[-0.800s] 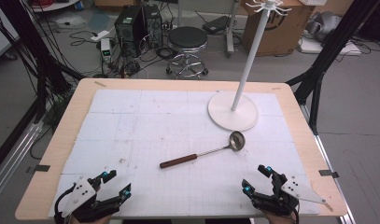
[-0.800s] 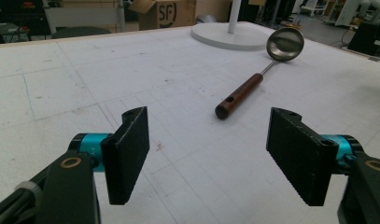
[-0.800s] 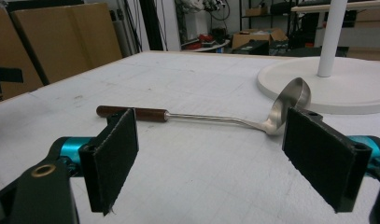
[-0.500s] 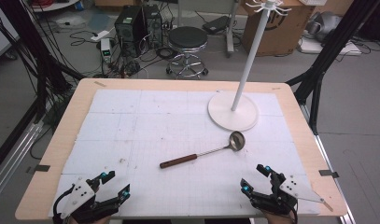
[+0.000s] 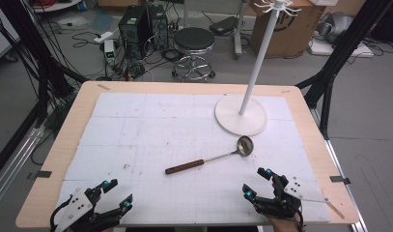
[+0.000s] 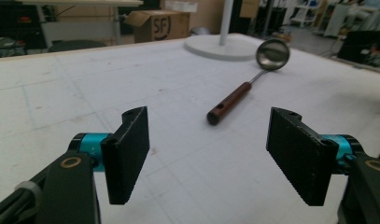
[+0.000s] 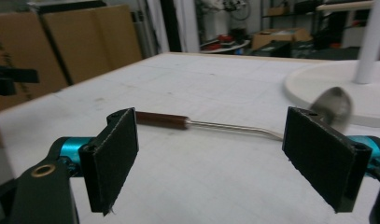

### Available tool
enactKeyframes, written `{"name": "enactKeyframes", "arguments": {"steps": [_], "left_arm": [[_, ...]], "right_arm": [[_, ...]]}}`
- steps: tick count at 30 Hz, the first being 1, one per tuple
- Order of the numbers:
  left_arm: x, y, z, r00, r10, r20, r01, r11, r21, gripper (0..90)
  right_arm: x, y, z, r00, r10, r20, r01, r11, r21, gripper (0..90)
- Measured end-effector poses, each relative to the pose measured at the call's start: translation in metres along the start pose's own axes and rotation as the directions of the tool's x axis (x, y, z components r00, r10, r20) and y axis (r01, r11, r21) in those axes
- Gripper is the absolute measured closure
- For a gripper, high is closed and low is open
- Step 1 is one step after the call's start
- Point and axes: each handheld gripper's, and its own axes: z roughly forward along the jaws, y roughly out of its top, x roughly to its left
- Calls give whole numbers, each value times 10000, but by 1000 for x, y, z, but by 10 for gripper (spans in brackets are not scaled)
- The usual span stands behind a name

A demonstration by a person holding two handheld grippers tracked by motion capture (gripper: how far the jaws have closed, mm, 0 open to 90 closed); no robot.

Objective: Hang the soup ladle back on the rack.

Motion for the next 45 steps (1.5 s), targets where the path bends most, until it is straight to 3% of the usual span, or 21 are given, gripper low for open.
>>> {"name": "enactKeyframes", "arguments": {"steps": [4, 6, 9, 10, 15, 17, 24, 25, 26, 27, 30, 31, 32, 34, 35, 36, 37, 38, 43, 44, 45], "left_arm": [[-7, 1, -3, 9961, -370, 797, 414, 9977, -540, 303], [-8, 0, -3, 9964, -224, 821, 254, 9991, -352, 303], [-8, 0, -5, 9963, -180, 835, 209, 9992, -334, 302], [-7, 1, -5, 9957, -338, 866, 382, 9980, -496, 301], [-4, -1, -1, 9954, -331, 904, 360, 9989, -306, 300], [-4, 0, -2, 9943, -438, 975, 486, 9977, -469, 299], [-8, 1, 1, 9924, -375, 1171, 431, 9980, -453, 298], [-8, 1, 1, 9920, -408, 1198, 467, 9978, -467, 298], [-8, 1, 1, 9920, -416, 1194, 473, 9979, -452, 297], [-7, 1, 2, 9920, -415, 1191, 469, 9980, -427, 297], [-7, 1, 1, 9923, -424, 1165, 477, 9979, -435, 296], [-7, 1, 1, 9921, -436, 1177, 493, 9977, -457, 296], [-7, 1, 0, 9919, -463, 1185, 523, 9975, -481, 296], [-7, 0, 0, 9920, -458, 1181, 515, 9976, -459, 296], [-6, 0, -1, 9921, -463, 1163, 521, 9975, -474, 296], [-6, 0, -1, 9919, -497, 1167, 559, 9972, -506, 297], [-6, 0, -2, 9919, -485, 1177, 547, 9973, -500, 296], [-6, 0, -2, 9918, -517, 1168, 580, 9970, -512, 296], [-5, -1, -3, 9915, -576, 1165, 641, 9965, -529, 296], [-5, 0, -3, 9915, -588, 1164, 655, 9964, -543, 296], [-5, 0, -2, 9914, -579, 1173, 646, 9964, -542, 296]], "right_arm": [[2, 7, 9, 9970, 17, -775, 2, 9997, 251, 176], [3, 11, 14, 9941, 54, -1084, -5, 9990, 447, 176], [7, 23, 28, 9887, -398, -1447, 511, 9958, 757, 187], [7, 31, 38, 9868, -669, -1476, 829, 9910, 1055, 269], [0, 42, 55, 9845, -487, -1682, 739, 9864, 1465, 263], [-7, 48, 67, 9798, -45, -2002, 440, 9802, 1930, 255], [-3, 58, 100, 9632, -238, -2676, 1099, 9439, 3114, 290], [-3, 58, 100, 9632, -238, -2676, 1099, 9439, 3114, 290], [3, 60, 114, 9483, -357, -3153, 1472, 9299, 3372, 338], [3, 60, 114, 9483, -357, -3153, 1472, 9299, 3372, 338], [13, 63, 150, 9387, -527, -3407, 2019, 8852, 4192, 299], [13, 63, 150, 9387, -527, -3407, 2019, 8852, 4192, 299], [14, 62, 164, 9343, -621, -3510, 2294, 8584, 4589, 300], [14, 59, 177, 9345, -724, -3485, 2528, 8243, 5066, 299], [14, 59, 177, 9345, -724, -3485, 2528, 8243, 5066, 299], [12, 53, 190, 9318, -596, -3580, 2612, 7950, 5475, 301], [11, 50, 194, 9338, -520, -3539, 2601, 7778, 5721, 302], [11, 50, 194, 9338, -520, -3539, 2601, 7778, 5721, 302], [4, 36, 207, 9316, -117, -3633, 2530, 7387, 6248, 349], [4, 36, 207, 9316, -117, -3633, 2530, 7387, 6248, 349], [5, 33, 209, 9295, -251, -3680, 2709, 7234, 6350, 354]]}}
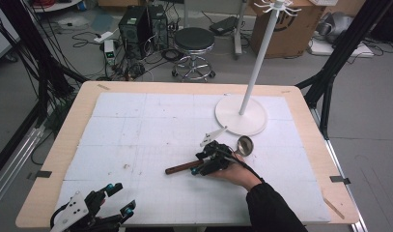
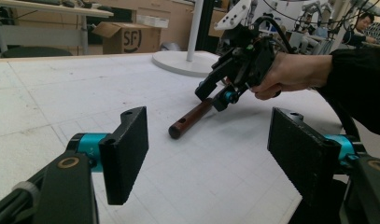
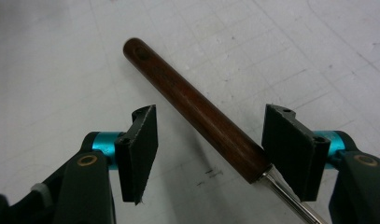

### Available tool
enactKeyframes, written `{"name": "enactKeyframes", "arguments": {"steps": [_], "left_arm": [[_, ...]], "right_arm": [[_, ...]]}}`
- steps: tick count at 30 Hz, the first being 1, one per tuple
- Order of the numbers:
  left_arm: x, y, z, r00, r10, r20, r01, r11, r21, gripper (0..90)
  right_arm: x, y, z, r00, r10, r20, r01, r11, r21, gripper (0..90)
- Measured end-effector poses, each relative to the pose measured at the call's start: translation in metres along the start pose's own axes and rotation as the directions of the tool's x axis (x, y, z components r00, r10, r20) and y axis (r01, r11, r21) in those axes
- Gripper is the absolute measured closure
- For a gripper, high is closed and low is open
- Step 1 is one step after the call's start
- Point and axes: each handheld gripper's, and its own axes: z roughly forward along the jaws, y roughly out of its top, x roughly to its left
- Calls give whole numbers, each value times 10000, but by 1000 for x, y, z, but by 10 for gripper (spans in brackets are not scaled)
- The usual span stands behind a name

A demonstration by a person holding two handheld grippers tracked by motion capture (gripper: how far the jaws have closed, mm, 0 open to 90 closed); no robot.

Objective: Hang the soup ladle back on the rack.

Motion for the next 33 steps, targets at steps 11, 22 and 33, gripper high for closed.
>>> {"name": "enactKeyframes", "arguments": {"steps": [11, 22, 33], "left_arm": [[-1, 0, 2, 10000, -5, 53, 4, 10000, 53, 297], [-1, 0, 1, 10000, 4, 1, -4, 10000, 70, 297], [-1, 0, 1, 10000, 5, -25, -5, 10000, 58, 297]], "right_arm": [[-1, 9, 7, 9964, -623, 574, 562, 9931, 1027, 500], [0, 23, 2, 9971, -605, 468, 535, 9888, 1392, 657], [14, 20, 12, 9683, -2368, 795, 2148, 9517, 2194, 545]]}}
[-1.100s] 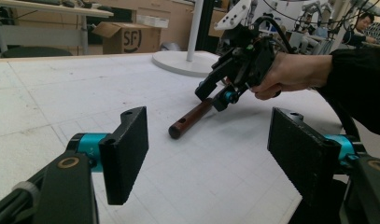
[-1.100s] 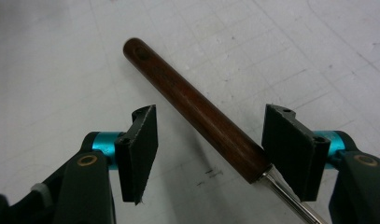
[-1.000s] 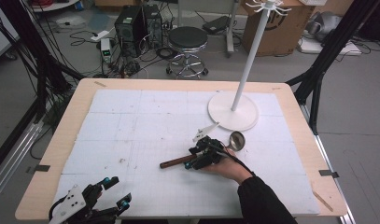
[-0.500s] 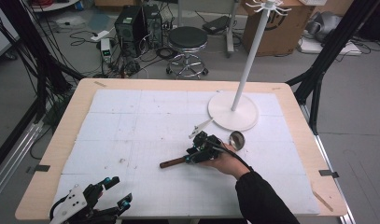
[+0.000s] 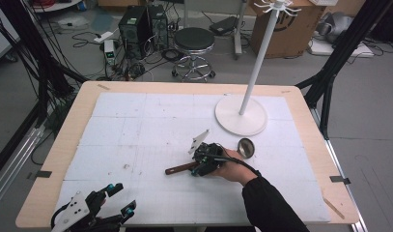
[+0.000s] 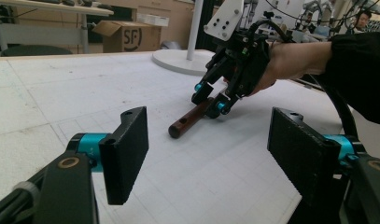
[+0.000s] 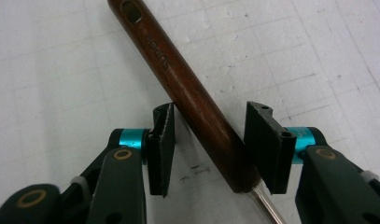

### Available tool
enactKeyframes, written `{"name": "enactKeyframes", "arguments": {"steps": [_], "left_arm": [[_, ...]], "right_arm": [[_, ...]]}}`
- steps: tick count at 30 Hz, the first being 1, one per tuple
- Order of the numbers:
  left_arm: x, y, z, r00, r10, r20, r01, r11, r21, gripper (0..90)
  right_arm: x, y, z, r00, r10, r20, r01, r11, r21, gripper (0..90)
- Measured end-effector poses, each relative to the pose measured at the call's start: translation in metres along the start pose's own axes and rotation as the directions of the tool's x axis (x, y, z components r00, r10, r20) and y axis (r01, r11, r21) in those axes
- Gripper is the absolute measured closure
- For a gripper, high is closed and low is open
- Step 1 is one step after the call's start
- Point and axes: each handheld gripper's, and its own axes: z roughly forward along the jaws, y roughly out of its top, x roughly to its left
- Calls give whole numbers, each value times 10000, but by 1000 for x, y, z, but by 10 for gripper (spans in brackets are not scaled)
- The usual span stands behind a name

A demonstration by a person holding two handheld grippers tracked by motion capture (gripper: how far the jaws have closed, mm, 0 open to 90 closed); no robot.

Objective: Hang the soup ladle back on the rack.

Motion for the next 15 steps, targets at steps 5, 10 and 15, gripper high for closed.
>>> {"name": "enactKeyframes", "arguments": {"steps": [5, 10, 15], "left_arm": [[-1, 0, 0, 10000, 35, -19, -35, 10000, 15, 297], [-1, 0, -1, 10000, 21, -54, -21, 10000, 11, 297], [0, -1, -3, 10000, -2, -83, 2, 10000, -10, 297]], "right_arm": [[-4, 0, 0, 9978, 632, -205, -633, 9980, -12, 569], [-7, 6, 0, 9865, 1628, -165, -1622, 9863, 303, 636], [-10, 10, -1, 9876, 1497, 463, -1524, 9865, 597, 705]]}}
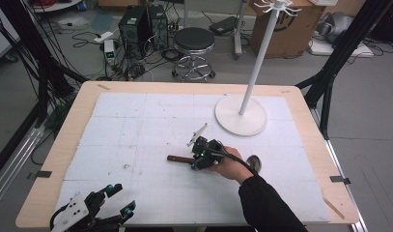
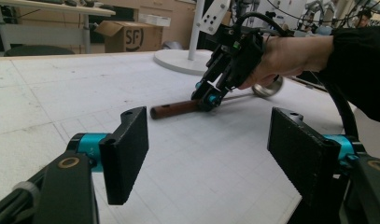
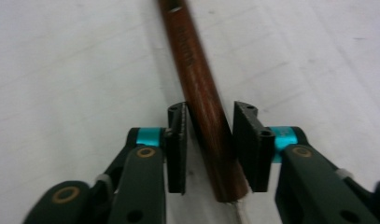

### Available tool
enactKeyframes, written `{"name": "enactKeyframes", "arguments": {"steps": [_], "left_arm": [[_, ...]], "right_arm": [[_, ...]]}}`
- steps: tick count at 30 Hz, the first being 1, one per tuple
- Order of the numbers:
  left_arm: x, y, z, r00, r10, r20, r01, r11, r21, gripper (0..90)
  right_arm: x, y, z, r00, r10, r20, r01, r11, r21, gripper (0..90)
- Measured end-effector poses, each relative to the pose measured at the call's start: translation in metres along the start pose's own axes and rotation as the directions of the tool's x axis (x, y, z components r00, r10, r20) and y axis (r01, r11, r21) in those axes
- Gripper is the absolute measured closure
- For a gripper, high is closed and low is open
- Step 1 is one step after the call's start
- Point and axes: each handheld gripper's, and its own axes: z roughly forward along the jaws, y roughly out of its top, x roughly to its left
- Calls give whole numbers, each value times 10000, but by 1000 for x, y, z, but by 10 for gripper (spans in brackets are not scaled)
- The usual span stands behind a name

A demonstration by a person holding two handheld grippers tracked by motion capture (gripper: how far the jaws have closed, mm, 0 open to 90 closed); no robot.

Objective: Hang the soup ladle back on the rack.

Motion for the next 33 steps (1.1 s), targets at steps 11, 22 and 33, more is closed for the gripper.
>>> {"name": "enactKeyframes", "arguments": {"steps": [11, 22, 33], "left_arm": [[0, 0, 0, 10000, -7, -55, 7, 10000, 35, 298], [-1, 0, 2, 10000, 45, 3, -45, 10000, 85, 298], [1, -1, -3, 9999, -32, -107, 31, 10000, -23, 300]], "right_arm": [[-12, -3, 1, 9924, 1204, -240, -1205, 9927, -25, 702], [-2, 11, 4, 9965, 734, 391, -769, 9923, 971, 736], [-20, -3, -27, 9895, 1440, -147, -1446, 9788, -1449, 745]]}}
